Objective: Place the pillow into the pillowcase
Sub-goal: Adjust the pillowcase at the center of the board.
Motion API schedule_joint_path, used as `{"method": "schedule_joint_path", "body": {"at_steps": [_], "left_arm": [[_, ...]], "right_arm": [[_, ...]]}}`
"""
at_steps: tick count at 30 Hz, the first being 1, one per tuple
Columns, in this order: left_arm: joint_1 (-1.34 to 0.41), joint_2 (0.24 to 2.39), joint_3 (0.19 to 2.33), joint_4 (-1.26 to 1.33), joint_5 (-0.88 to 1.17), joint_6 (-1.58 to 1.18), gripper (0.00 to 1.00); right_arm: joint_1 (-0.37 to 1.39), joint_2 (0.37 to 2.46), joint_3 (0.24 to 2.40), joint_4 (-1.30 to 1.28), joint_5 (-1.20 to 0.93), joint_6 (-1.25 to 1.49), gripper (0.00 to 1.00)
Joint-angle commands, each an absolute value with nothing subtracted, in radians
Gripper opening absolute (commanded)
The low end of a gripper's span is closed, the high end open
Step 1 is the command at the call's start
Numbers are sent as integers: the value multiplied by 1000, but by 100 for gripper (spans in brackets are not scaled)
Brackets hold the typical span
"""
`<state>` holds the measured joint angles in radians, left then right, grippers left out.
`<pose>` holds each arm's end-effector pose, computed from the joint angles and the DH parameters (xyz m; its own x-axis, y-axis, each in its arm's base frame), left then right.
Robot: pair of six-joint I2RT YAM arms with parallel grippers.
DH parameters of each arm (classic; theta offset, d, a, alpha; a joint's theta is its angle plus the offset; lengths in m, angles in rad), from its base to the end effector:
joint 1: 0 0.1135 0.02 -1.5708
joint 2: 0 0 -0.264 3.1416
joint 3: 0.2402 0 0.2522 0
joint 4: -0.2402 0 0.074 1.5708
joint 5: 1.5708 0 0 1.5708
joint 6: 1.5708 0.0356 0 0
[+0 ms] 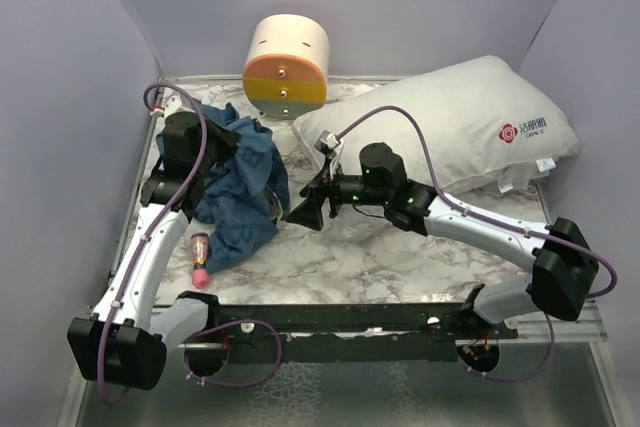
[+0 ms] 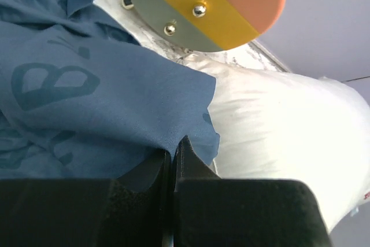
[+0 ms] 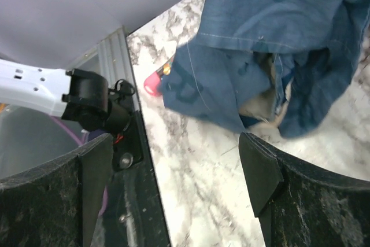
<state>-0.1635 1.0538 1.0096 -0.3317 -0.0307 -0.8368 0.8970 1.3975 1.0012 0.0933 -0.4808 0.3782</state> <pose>0.2358 -0.0378 0.3519 -0.3425 -0.6957 -0.6314 -0.1788 0.7081 -0.6831 0.1895 0.2638 0.3028 -0.5306 -0.1398 -0.8360 -0.8311 0.2797 0.4807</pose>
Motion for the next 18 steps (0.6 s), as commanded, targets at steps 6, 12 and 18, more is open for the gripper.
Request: {"method": "schedule_joint_path", "body": {"at_steps": [6, 12, 18], "left_arm": [[-134, 950, 1081, -185, 32, -816, 0], [-132, 893, 1104, -177, 19, -776, 0], [-131, 853, 1120, -204, 14, -739, 0]], "right_arm": [[913, 1455, 1003, 330, -315, 92, 94], [913, 1468, 1074, 288, -216, -100, 100], [899, 1484, 1127, 336, -143, -193, 100]]}}
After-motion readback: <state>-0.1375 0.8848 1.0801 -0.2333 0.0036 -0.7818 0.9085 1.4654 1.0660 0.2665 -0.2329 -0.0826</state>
